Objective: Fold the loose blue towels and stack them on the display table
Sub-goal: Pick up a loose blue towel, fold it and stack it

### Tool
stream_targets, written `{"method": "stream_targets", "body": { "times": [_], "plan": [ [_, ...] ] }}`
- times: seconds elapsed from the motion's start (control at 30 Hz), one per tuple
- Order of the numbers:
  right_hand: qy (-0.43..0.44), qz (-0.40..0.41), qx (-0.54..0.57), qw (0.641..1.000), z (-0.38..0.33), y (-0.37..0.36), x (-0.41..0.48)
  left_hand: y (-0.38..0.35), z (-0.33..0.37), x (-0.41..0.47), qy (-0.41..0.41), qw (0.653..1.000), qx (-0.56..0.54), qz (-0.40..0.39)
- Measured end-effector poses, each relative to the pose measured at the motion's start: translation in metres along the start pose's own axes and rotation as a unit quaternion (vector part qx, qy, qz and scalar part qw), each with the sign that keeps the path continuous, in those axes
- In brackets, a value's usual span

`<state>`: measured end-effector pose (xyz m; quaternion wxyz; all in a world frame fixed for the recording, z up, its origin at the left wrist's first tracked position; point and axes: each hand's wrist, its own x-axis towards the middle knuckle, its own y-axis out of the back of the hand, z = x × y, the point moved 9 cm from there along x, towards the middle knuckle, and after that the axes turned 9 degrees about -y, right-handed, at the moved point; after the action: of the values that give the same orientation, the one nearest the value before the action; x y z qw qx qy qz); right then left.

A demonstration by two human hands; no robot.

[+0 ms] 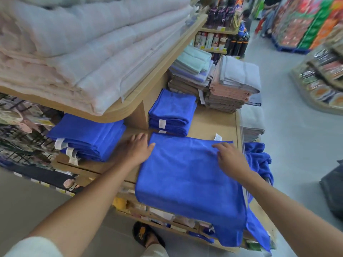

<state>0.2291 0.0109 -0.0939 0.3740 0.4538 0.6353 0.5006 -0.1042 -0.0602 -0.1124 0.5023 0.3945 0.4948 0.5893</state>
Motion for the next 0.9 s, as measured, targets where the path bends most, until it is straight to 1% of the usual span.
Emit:
{"method": "stream_targets", "body": {
  "times": [0.07,0.1,0.17,0.27,0.3,0.33,0.4,0.43,0.5,0.6,0.63,0.7,0.83,0.9],
  "plan": [
    [-0.031,-0.004,-0.106,0.994,0.018,0.016,0.029,0.000,0.001,0.015,0.024,0.999,-0.016,-0.034],
    [-0.045,-0.022,-0.154,0.987,0.026,0.019,0.039,0.001,0.005,0.020,0.029,0.998,-0.037,-0.035],
    [-0.055,-0.057,-0.220,0.972,0.034,0.017,0.049,0.002,0.013,0.026,0.027,0.993,-0.119,0.001],
    [-0.030,-0.070,-0.246,0.966,0.035,0.014,0.055,0.002,0.014,0.025,0.059,0.959,-0.273,0.054],
    [-0.018,-0.070,-0.239,0.968,0.035,0.016,0.057,0.002,0.010,0.024,0.078,0.939,-0.330,0.067],
    [-0.011,-0.074,-0.217,0.973,0.035,0.019,0.059,0.003,0.007,0.021,0.091,0.910,-0.397,0.076],
    [-0.012,-0.084,-0.147,0.986,0.038,0.032,0.062,0.012,0.004,0.016,0.092,0.852,-0.509,0.086],
    [-0.016,-0.088,-0.112,0.990,0.040,0.041,0.065,0.021,0.000,0.014,0.087,0.838,-0.530,0.096],
    [-0.024,-0.083,-0.037,0.996,0.043,0.064,0.072,0.044,-0.006,0.015,0.073,0.830,-0.541,0.118],
    [-0.033,-0.035,0.077,0.996,0.042,0.103,0.088,0.079,-0.011,0.025,0.060,0.791,-0.592,0.142],
    [-0.035,-0.012,0.103,0.994,0.040,0.116,0.093,0.089,-0.013,0.031,0.059,0.785,-0.598,0.148],
    [-0.041,0.024,0.140,0.989,0.039,0.135,0.101,0.104,-0.016,0.044,0.056,0.788,-0.592,0.157],
    [-0.052,0.060,0.159,0.984,0.039,0.146,0.106,0.107,-0.016,0.056,0.060,0.809,-0.568,0.138],
    [-0.055,0.070,0.169,0.982,0.040,0.142,0.099,0.100,-0.015,0.053,0.070,0.803,-0.576,0.135]
  ]
}}
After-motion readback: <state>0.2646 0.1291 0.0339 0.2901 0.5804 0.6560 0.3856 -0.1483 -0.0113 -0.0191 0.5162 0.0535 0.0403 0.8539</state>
